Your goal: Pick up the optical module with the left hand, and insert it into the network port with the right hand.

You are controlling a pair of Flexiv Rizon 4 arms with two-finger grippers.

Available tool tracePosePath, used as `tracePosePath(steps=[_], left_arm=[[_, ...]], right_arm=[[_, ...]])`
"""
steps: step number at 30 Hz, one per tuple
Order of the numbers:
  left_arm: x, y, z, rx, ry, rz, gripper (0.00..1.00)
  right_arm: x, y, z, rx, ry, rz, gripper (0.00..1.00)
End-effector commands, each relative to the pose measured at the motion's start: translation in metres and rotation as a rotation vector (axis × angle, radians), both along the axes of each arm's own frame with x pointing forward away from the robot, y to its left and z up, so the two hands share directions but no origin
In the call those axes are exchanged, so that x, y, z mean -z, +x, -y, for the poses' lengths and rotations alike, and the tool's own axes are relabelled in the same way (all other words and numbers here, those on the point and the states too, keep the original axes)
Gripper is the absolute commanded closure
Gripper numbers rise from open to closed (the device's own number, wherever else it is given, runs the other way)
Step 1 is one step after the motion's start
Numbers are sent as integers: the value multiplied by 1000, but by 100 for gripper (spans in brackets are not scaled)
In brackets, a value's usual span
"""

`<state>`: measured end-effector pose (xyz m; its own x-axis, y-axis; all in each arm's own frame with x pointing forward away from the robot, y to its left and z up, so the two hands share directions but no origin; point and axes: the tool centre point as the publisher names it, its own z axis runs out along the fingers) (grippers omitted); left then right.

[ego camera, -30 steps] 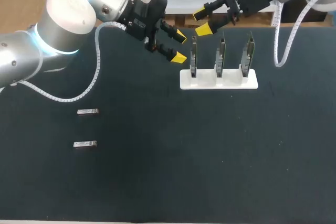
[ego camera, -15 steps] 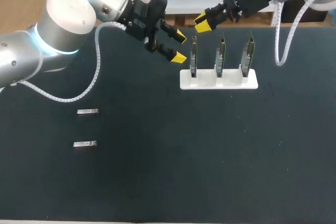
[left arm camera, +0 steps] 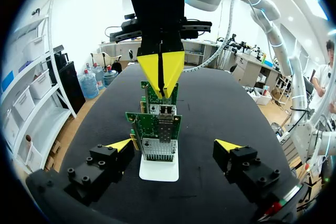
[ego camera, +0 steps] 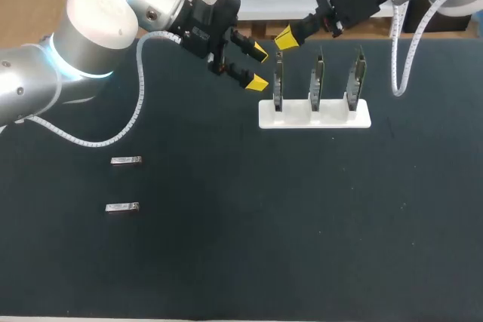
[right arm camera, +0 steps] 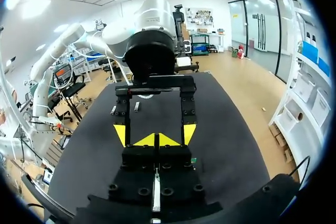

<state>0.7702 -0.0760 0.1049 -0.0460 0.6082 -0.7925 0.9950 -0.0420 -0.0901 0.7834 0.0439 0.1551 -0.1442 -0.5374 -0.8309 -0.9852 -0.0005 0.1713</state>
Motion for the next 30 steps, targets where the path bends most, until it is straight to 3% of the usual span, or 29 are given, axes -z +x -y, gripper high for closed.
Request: tracePosePath(steps=[1,30], left_arm=[[0,0,0,-1,3,-1,0],[0,0,0,-1,3,-1,0]], right_arm=[[1,3,-2,-5,-1,-6,100],[12,3,-5,-2,-21,-20,100]])
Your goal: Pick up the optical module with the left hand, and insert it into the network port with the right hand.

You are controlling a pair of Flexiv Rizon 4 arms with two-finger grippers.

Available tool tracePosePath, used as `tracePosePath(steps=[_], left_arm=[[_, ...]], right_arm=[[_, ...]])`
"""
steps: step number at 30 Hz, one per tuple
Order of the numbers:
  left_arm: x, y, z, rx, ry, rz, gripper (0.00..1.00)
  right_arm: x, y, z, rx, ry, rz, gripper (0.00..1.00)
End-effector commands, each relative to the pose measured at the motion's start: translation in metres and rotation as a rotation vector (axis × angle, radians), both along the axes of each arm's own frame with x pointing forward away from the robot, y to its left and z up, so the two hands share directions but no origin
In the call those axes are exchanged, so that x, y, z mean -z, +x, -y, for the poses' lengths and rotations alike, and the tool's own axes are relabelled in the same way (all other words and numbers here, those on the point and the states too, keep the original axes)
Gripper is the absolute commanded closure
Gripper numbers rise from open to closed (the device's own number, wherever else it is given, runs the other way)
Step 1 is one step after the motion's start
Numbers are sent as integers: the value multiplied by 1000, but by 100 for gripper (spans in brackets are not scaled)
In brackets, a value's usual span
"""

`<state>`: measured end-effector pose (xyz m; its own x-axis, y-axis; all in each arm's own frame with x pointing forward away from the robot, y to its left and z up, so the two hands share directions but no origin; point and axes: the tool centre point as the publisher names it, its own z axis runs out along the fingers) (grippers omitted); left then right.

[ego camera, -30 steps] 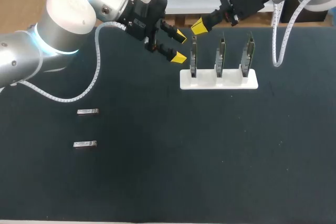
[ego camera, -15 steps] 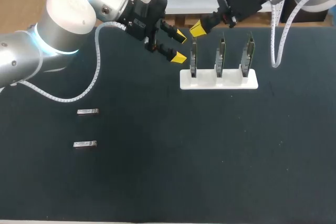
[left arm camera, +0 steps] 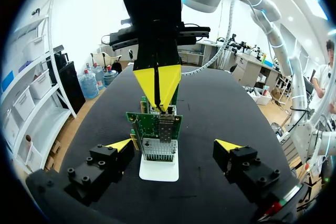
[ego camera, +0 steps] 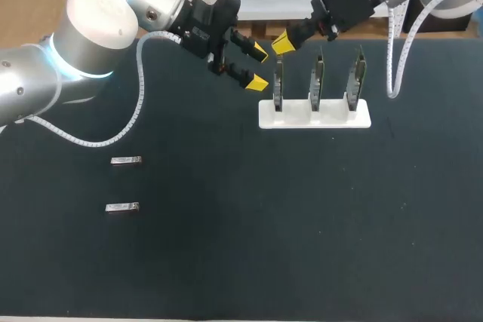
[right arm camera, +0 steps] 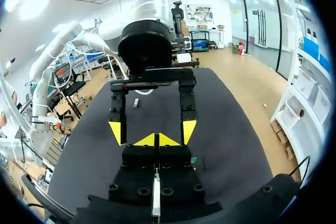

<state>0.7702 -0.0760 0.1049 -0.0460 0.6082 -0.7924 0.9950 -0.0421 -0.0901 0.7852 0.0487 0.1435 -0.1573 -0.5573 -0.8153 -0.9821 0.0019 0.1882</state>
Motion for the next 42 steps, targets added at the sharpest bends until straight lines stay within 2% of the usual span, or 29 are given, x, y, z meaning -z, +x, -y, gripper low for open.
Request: tracePosePath(steps=[1,42], left_arm=[[0,0,0,-1,3,-1,0],[0,0,0,-1,3,-1,0]], right_arm=[[1,1,0,1,3,-3,100],[16,3,2,22,10,-43,100]])
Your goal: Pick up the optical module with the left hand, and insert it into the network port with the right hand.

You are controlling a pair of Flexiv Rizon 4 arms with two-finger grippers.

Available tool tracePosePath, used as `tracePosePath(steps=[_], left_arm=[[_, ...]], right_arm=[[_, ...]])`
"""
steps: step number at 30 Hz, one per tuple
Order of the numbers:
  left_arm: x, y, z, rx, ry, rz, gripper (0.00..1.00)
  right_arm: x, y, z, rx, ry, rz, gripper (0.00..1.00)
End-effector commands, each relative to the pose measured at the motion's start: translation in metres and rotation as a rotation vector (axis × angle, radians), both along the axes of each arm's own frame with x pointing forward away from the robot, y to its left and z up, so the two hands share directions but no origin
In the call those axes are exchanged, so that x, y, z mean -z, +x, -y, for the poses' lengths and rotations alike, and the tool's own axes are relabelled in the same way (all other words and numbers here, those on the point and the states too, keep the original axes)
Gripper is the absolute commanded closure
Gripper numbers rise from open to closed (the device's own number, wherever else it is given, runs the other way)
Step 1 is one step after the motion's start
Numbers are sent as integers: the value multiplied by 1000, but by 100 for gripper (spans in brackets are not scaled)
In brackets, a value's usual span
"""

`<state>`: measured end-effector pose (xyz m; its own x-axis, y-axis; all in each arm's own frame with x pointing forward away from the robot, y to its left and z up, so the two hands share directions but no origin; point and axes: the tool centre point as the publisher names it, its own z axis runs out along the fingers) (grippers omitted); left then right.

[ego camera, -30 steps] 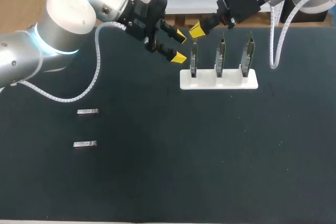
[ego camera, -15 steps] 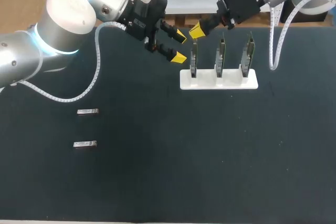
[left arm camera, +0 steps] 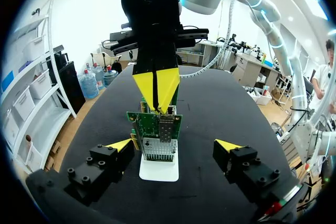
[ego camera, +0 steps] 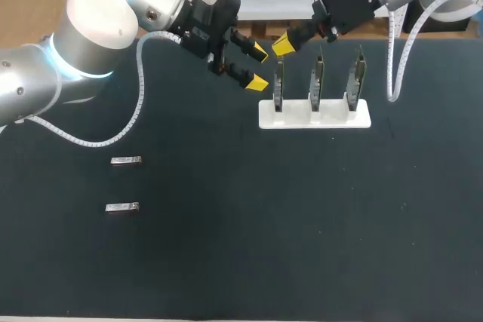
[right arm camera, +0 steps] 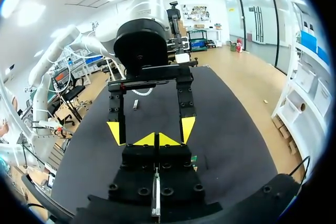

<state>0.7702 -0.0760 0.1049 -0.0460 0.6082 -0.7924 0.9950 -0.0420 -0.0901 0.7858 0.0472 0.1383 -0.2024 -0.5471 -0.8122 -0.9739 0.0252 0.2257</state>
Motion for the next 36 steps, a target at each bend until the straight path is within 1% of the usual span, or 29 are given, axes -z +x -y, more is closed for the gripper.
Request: tracePosePath(steps=[1,15,17,22,28,30,33,36], left_arm=[[0,0,0,-1,3,-1,0],[0,0,0,-1,3,-1,0],[0,0,0,-1,3,-1,0],[0,0,0,-1,3,-1,0],[0,0,0,-1,3,-1,0],[0,0,0,-1,3,-1,0],[0,0,0,-1,3,-1,0],[0,0,0,-1,3,-1,0]], right_arm=[[12,2,1,-3,3,-5,100],[19,4,0,-1,7,-29,100],[19,5,0,3,17,-39,100],[15,5,-1,5,25,-37,100],[-4,7,0,16,93,-23,100],[-16,10,3,31,164,-57,100],[-33,16,11,45,238,-66,100],[-47,18,18,48,256,-36,100]])
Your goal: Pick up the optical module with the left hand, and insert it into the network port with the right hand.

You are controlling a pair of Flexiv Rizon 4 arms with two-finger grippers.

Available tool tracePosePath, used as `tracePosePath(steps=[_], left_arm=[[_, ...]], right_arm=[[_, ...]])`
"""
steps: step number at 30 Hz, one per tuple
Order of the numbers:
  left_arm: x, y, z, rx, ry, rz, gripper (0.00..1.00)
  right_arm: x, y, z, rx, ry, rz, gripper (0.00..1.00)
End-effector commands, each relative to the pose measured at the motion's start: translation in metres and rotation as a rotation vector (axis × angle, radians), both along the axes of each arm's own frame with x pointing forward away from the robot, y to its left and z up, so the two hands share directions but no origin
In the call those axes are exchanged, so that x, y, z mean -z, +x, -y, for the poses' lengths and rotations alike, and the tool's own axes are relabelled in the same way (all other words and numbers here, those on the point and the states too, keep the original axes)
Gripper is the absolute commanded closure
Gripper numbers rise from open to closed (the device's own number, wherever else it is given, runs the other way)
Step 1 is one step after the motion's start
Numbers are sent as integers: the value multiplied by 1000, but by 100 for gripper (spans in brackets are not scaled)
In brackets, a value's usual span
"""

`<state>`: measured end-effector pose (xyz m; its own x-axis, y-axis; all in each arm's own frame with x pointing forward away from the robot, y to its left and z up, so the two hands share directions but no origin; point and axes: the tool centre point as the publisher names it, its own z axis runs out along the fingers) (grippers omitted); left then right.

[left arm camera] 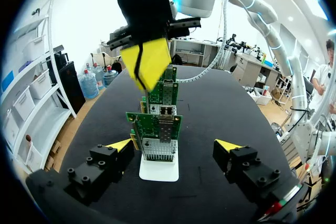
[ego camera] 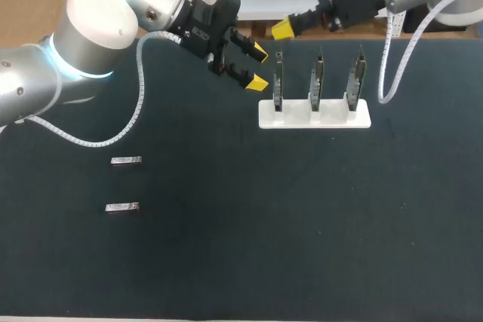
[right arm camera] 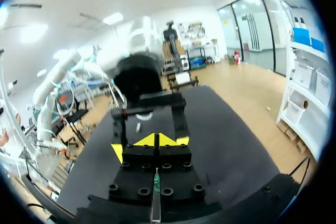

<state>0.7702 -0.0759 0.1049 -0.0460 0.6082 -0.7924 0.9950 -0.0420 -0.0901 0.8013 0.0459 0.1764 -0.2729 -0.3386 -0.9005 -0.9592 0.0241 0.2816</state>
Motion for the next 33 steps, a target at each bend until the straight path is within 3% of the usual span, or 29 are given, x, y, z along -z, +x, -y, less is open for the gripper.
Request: tracePosePath(steps=[1,15,33], left_arm=[[0,0,0,-1,3,-1,0],[0,0,0,-1,3,-1,0],[0,0,0,-1,3,-1,0]], right_arm=[[-12,2,19,-8,29,27,100],[-20,-13,63,3,-62,102,100],[-3,-36,106,-62,-191,141,100]])
